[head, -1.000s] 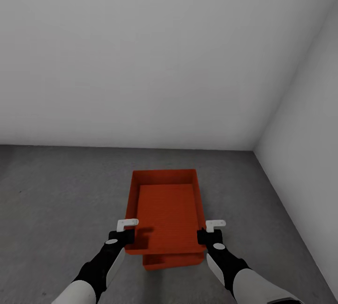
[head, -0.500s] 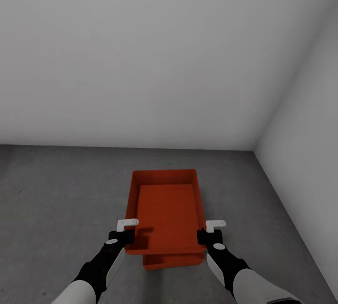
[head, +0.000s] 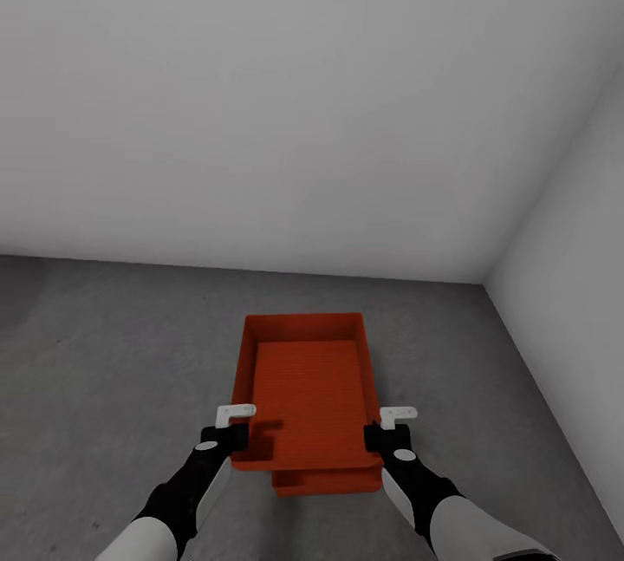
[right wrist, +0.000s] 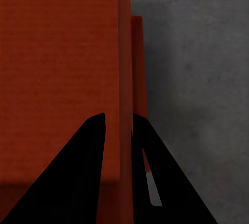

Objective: Move the two storage containers from the living room to the garage. In the garage, place one container on the floor and stack the other container on top of it (either order is fine).

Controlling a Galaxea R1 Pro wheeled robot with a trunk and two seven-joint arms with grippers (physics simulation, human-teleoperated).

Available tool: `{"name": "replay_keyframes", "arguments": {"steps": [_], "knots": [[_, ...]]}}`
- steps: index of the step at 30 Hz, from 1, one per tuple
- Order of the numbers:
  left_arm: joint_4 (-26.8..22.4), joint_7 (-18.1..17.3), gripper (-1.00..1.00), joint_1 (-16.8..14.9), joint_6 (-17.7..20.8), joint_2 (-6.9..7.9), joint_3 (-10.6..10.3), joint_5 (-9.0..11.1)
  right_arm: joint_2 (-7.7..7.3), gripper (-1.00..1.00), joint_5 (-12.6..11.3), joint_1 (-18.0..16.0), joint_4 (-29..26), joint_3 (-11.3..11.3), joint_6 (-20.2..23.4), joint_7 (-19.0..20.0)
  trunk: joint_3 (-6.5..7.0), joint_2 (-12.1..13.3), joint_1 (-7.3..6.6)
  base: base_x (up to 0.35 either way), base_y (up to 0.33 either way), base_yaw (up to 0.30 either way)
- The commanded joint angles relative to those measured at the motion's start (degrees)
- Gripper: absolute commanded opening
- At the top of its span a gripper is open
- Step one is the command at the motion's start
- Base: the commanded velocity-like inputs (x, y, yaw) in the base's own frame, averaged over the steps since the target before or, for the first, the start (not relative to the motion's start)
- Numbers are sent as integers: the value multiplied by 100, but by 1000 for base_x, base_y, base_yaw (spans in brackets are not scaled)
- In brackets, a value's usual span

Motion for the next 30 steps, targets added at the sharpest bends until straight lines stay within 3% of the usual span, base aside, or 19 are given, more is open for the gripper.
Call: {"name": "replay_keyframes", "arguments": {"steps": [1, 30], "knots": [[-28, 82, -100, -2, -226, 11, 44, -94, -4, -100, -72, -4, 16, -288, -23, -582, -5, -4, 0, 0, 0, 14], [-18, 76, -100, -2, -226, -51, 54, -60, -4, -100, -68, -4, 16, -288, -24, -585, -5, -4, 0, 0, -20, 1]]}}
